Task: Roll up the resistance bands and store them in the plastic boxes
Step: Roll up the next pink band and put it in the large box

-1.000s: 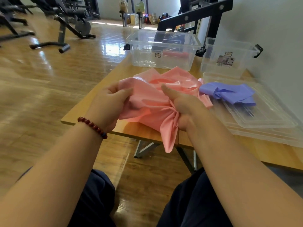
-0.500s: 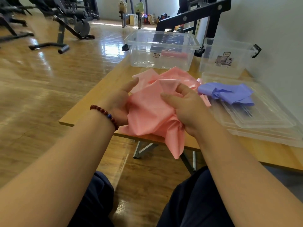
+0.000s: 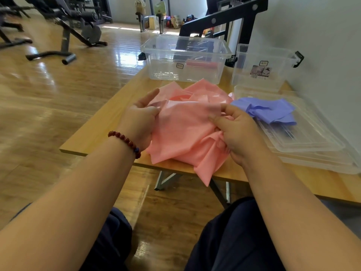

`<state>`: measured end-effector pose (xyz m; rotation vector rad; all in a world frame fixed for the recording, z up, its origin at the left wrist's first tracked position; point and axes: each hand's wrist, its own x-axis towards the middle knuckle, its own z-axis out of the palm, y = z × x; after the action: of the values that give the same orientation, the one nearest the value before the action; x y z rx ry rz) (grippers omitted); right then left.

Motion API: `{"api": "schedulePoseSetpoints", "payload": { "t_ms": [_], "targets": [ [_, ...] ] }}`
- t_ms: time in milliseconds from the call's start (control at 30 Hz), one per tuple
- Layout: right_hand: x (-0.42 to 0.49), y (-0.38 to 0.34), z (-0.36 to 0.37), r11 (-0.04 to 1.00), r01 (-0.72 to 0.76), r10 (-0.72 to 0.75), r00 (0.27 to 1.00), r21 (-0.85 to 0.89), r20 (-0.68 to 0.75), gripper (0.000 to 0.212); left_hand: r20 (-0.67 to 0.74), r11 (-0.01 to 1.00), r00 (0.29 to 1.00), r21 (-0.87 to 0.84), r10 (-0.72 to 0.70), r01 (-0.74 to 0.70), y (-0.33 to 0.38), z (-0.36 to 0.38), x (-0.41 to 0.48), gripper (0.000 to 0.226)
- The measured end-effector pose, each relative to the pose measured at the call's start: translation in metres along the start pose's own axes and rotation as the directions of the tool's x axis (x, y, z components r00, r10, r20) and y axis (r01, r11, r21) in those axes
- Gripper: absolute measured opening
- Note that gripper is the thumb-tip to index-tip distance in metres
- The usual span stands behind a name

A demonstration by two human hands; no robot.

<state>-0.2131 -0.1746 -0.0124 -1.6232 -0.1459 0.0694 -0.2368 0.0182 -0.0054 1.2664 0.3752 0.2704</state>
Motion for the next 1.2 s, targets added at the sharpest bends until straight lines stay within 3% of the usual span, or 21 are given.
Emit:
{"api": "schedulePoseSetpoints", "payload": {
  "t_ms": [100,233,400,500,600,667,800,933,1000,1100,1200],
  "targets": [
    [0.006,0.0,-0.001,0.994,-0.066,0.065,0.998,0.083,0.014,0.013,0.069,0.995,0.994,0.048,0.083,-0.087,0.004,0.002,-0.001,0.051],
    [0.015,-0.005,0.006,0.945,-0.252,0.242,0.967,0.209,0.075,0.059,0.184,0.964,0.962,0.134,0.203,-0.229,0.005,0.008,-0.005,0.065],
    [0.028,-0.018,0.013,0.807,-0.504,0.437,0.86,0.308,0.263,0.062,0.333,0.977,0.921,-0.01,0.203,-0.212,0.007,0.008,-0.015,0.067],
    [0.033,-0.021,0.022,0.807,-0.477,0.433,0.879,0.348,0.2,0.037,0.256,0.99,0.958,0.017,0.129,-0.138,0.006,0.007,-0.015,0.064],
    [0.036,-0.013,0.022,0.86,-0.323,0.328,0.943,0.395,0.058,0.016,0.128,0.995,0.988,-0.037,-0.091,0.096,0.001,0.004,-0.008,0.041],
    [0.036,-0.008,0.019,0.893,-0.205,0.226,0.974,0.401,-0.006,0.004,0.125,0.96,0.958,-0.08,-0.256,0.267,-0.001,0.002,-0.003,0.041],
    [0.024,-0.004,0.011,0.915,-0.134,0.138,0.99,0.381,0.018,0.002,0.228,0.85,0.855,-0.152,-0.466,0.504,0.001,0.003,0.003,0.051],
    [0.015,-0.001,0.002,0.926,-0.096,0.057,0.992,0.365,0.117,0.008,0.259,0.834,0.834,-0.145,-0.487,0.532,0.007,0.01,0.005,0.045],
    [0.013,0.004,-0.003,0.915,-0.13,0.082,0.987,0.383,0.139,0.031,0.293,0.82,0.816,-0.146,-0.499,0.554,0.01,0.012,0.008,0.039],
    [0.011,0.005,-0.006,0.862,-0.231,0.186,0.972,0.452,0.141,0.053,0.283,0.833,0.818,-0.1,-0.5,0.544,0.009,0.014,0.01,0.01],
    [0.009,-0.003,-0.004,0.878,-0.28,0.256,0.96,0.388,0.113,0.033,0.214,0.901,0.889,-0.071,-0.406,0.429,0.005,0.022,-0.002,0.006]
  ]
}}
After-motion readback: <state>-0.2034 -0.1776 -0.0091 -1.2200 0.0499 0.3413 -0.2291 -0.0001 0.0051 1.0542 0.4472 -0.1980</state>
